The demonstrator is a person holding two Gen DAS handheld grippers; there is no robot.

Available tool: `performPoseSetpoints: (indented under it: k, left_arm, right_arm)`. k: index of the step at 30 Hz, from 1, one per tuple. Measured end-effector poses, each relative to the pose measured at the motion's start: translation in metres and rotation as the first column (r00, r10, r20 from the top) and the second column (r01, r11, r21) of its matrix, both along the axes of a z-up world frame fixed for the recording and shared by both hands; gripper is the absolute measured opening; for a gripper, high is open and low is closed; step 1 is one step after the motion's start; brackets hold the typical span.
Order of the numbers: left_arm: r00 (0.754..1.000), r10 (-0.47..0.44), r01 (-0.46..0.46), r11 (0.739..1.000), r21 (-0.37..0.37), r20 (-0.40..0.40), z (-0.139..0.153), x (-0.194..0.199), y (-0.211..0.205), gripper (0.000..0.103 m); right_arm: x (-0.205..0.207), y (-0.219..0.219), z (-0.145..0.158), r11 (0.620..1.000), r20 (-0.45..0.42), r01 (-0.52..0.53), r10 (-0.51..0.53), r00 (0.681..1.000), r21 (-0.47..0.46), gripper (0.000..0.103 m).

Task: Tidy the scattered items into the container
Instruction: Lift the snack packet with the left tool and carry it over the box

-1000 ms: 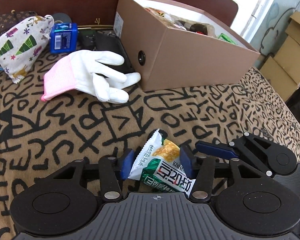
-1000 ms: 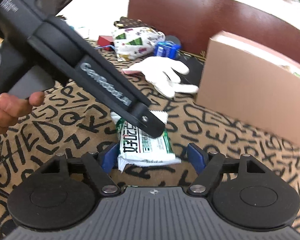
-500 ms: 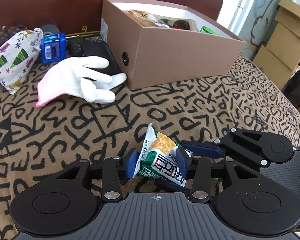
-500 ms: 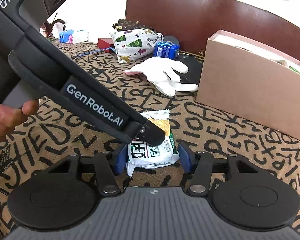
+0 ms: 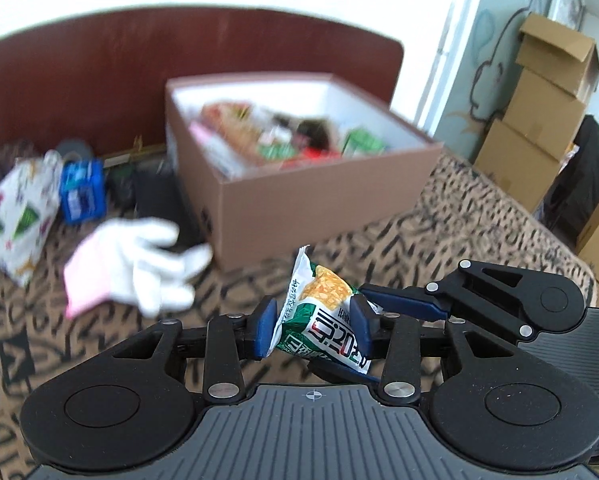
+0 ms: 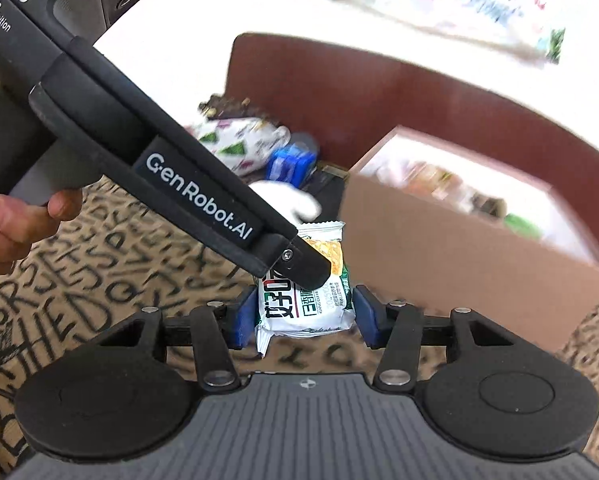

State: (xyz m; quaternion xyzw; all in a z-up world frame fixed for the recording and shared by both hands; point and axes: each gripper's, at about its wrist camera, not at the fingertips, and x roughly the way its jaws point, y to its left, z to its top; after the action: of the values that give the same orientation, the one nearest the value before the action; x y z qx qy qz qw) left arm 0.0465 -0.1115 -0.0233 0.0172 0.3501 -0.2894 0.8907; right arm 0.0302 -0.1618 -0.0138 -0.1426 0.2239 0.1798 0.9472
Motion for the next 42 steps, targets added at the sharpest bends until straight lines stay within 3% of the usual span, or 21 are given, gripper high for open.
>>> performPoseSetpoints:
  k: [9,21,25,30,42]
  left_arm:
    - [0.993,-0.047,0.049,0.999,-0.020,0.110,0.053,0.033,-0.042,0.042]
    - [0.984,-0.079,0.087,0.995,-0.049,0.158,0.104,0.111,-0.102,0.042]
    - [0.987,-0.090,0.103,0.991,-0.091,0.133,0.107,0.144,-0.117,0.043]
    - [0.989,-0.090,0.102,0.991,-0.091,0.121,0.101,0.184,-0.135,0.043]
    - [0.994,-0.101,0.104,0.990,-0.091,0.033,0.056,0.280,-0.169,0.044]
  right_arm:
    - [0.028,-0.032,0.044,0.998,0.125,0.063,-0.059,0.990,-0.029,0.056]
    - [0.099,-0.092,0.086,0.989,0.199,0.144,-0.139,0.970,-0.015,0.056]
    - [0.123,-0.105,0.092,0.985,0.210,0.169,-0.158,0.965,-0.035,0.056]
    - [0.162,-0.123,0.091,0.983,0.187,0.174,-0.161,0.969,-0.057,0.056]
    - [0.253,-0.152,0.058,0.973,0.086,0.148,-0.135,0.987,-0.175,0.056]
